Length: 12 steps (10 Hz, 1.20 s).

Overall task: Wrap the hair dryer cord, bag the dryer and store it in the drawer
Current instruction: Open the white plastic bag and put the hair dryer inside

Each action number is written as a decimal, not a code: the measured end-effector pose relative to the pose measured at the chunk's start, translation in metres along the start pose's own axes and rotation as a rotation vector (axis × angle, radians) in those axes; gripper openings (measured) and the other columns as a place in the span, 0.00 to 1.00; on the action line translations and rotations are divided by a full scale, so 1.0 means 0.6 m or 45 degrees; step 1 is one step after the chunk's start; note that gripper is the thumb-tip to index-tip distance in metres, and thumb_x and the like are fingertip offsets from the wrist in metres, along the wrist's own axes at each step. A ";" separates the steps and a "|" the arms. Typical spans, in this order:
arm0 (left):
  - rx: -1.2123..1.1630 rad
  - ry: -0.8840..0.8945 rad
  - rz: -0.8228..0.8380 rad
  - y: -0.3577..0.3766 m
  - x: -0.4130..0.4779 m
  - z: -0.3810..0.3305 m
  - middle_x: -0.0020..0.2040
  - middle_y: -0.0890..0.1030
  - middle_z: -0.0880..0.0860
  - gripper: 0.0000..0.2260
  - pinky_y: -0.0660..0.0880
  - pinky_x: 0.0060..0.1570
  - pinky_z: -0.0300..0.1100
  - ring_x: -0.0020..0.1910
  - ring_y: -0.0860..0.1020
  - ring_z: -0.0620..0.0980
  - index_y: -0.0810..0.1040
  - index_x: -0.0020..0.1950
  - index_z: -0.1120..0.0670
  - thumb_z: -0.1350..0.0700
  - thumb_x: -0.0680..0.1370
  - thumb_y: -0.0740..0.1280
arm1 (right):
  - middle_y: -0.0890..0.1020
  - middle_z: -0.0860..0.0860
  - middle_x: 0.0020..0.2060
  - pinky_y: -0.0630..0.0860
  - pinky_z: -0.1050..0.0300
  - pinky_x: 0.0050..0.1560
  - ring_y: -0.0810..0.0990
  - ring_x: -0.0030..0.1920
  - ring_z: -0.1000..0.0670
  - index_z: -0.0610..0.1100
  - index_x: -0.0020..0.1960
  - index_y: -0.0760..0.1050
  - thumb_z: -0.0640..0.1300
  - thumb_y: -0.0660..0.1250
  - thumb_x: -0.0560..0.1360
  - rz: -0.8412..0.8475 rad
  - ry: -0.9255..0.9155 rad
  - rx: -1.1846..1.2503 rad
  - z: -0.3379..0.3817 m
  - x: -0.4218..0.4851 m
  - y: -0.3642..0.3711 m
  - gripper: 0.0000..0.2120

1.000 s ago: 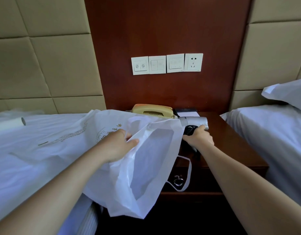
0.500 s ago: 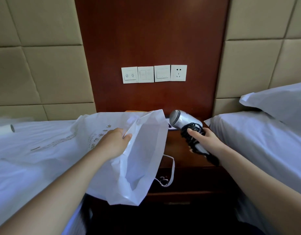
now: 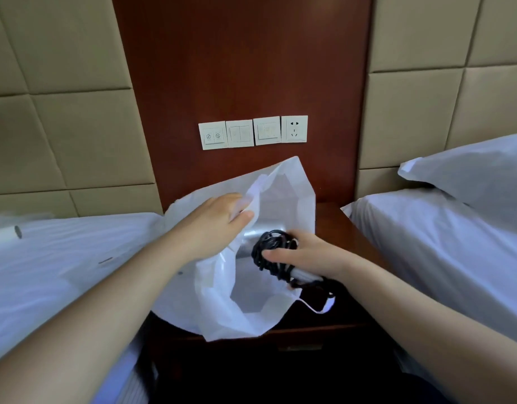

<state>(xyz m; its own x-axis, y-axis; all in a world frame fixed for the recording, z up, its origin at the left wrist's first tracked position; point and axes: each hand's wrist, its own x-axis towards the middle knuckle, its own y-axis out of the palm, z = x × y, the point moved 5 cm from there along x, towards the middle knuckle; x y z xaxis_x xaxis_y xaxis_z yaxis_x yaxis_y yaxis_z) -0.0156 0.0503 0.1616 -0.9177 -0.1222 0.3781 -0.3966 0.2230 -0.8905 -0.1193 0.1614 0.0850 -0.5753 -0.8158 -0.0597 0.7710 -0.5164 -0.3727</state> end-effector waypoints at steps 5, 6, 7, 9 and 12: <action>0.139 -0.127 -0.089 -0.169 -0.067 -0.006 0.28 0.61 0.51 0.15 0.58 0.30 0.43 0.30 0.60 0.51 0.73 0.38 0.42 0.58 0.81 0.57 | 0.72 0.45 0.50 0.76 0.49 0.42 0.74 0.45 0.43 0.45 0.54 0.62 0.43 0.69 0.70 -0.234 0.344 0.345 0.016 0.168 0.122 0.19; 0.100 -0.087 -0.094 -0.178 -0.070 -0.017 0.31 0.58 0.55 0.21 0.57 0.28 0.39 0.30 0.56 0.47 0.52 0.44 0.35 0.60 0.81 0.56 | 0.69 0.46 0.54 0.75 0.48 0.48 0.72 0.49 0.43 0.46 0.55 0.58 0.43 0.71 0.68 -0.213 0.351 0.426 0.025 0.200 0.159 0.24; 0.073 -0.039 -0.080 -0.180 -0.075 -0.017 0.30 0.57 0.52 0.20 0.59 0.27 0.37 0.29 0.57 0.47 0.53 0.43 0.36 0.60 0.81 0.56 | 0.67 0.45 0.49 0.70 0.54 0.45 0.70 0.46 0.44 0.46 0.51 0.53 0.45 0.67 0.66 -0.142 0.496 0.586 0.033 0.218 0.207 0.24; 0.028 -0.074 -0.050 -0.204 -0.085 0.005 0.27 0.59 0.47 0.22 0.57 0.29 0.37 0.29 0.58 0.45 0.66 0.27 0.41 0.56 0.81 0.57 | 0.69 0.47 0.56 0.73 0.47 0.61 0.73 0.56 0.45 0.46 0.63 0.61 0.47 0.72 0.65 -0.383 0.312 0.622 0.030 0.274 0.246 0.31; 0.072 -0.181 -0.062 -0.214 -0.095 0.074 0.34 0.61 0.54 0.16 0.56 0.33 0.42 0.31 0.58 0.46 0.59 0.34 0.55 0.54 0.81 0.57 | 0.74 0.38 0.61 0.77 0.49 0.54 0.76 0.56 0.41 0.38 0.69 0.61 0.35 0.57 0.78 -0.278 0.398 0.983 0.017 0.313 0.312 0.20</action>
<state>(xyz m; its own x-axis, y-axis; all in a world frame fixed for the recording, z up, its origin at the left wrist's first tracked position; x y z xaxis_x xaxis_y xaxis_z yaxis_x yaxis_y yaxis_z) 0.0888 -0.0142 0.2429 -0.8829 -0.2682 0.3854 -0.4352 0.1592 -0.8861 -0.0804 -0.0911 0.0135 -0.6935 -0.6272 -0.3544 0.5393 -0.7782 0.3219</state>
